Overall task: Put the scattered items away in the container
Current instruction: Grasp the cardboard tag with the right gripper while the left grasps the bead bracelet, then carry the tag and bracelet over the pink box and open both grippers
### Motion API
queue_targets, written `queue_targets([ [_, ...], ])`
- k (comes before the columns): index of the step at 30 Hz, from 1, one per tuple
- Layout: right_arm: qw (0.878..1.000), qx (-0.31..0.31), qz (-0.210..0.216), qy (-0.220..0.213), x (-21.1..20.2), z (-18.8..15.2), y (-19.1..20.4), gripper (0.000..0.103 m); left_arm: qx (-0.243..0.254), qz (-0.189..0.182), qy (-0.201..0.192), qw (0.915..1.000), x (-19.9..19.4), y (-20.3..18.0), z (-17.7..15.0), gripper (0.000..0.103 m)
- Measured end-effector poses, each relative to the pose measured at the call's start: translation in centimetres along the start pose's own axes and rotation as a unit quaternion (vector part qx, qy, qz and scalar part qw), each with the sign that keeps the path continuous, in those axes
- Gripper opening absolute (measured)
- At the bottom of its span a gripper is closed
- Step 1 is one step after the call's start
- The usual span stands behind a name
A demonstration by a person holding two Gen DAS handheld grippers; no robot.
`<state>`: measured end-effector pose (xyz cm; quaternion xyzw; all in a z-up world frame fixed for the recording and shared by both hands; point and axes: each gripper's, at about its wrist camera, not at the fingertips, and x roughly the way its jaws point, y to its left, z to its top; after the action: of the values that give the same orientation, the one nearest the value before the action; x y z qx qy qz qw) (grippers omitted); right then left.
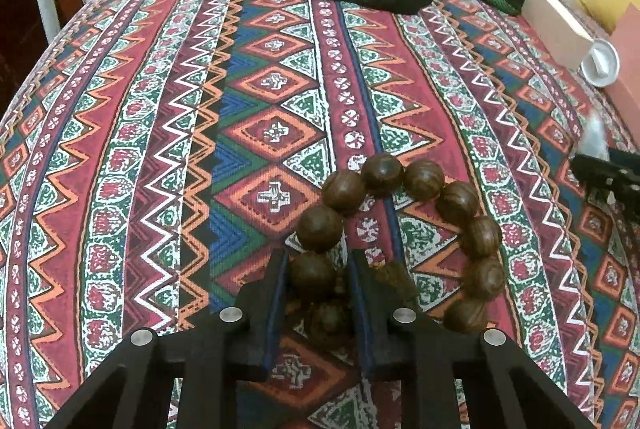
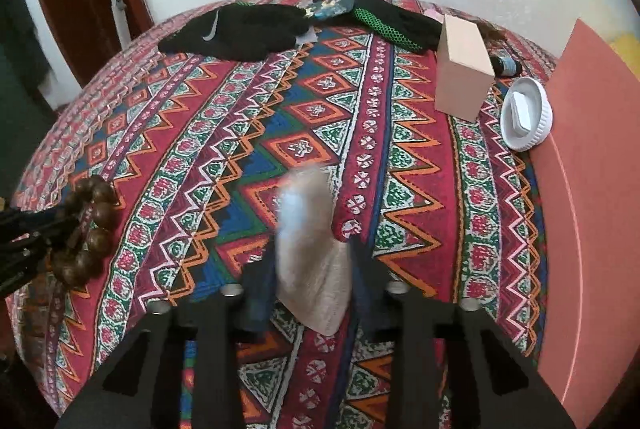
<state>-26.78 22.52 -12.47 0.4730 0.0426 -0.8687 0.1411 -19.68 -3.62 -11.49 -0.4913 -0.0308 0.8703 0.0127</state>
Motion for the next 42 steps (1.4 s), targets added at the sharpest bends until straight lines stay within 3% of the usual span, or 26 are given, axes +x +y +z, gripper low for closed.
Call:
queue_targets([
  [1,1.0,0.002,0.002,-0.002,-0.1,0.0,-0.1,0.016,-0.003,-0.004,0.0,1.0,0.1,0.1,0.1,0.025],
  [4,1.0,0.008,0.014,-0.012,-0.9,0.1,-0.1,0.013,-0.019,-0.017,0.001,0.9997,-0.3,0.6,-0.1,0.023],
  [7,0.999,0.005,0.033,-0.033,-2.2,0.4,0.4,0.013,-0.027,-0.034,-0.002,0.9991,-0.7,0.6,0.1,0.017],
  [12,0.994,0.017,0.083,-0.065,-4.9,1.2,0.9,0.013,-0.021,-0.049,-0.03,0.9981,-2.1,0.0,0.2,0.017],
  [22,0.992,0.011,0.097,-0.086,-7.9,0.6,2.1,0.013,0.006,-0.108,-0.08,0.9909,-6.3,-1.8,0.0,0.017],
  [27,0.991,0.018,0.097,-0.086,-8.1,0.4,1.6,0.013,0.021,-0.119,-0.066,0.9904,-5.9,-2.7,-0.1,0.017],
  [33,0.992,0.018,0.097,-0.085,-8.1,0.2,1.5,0.014,0.026,-0.121,-0.003,0.9923,-1.7,-3.4,-0.4,0.018],
  [35,0.992,0.017,0.099,-0.082,-7.9,0.2,1.6,0.014,0.032,-0.122,0.022,0.9917,0.0,-3.8,-0.5,0.031],
  [37,0.992,0.015,0.099,-0.08,-7.8,0.2,1.7,0.014,0.053,-0.111,0.014,0.9923,0.3,-4.7,-0.8,0.037],
  [40,0.992,0.014,0.097,-0.078,-7.6,0.2,1.8,0.014,0.101,-0.09,0.005,0.9908,0.6,-6.9,-1.5,0.062],
  [42,0.992,0.013,0.096,-0.077,-7.4,0.2,1.8,0.014,0.135,-0.048,-0.011,0.9896,0.7,-8.5,-2.4,0.062],
])
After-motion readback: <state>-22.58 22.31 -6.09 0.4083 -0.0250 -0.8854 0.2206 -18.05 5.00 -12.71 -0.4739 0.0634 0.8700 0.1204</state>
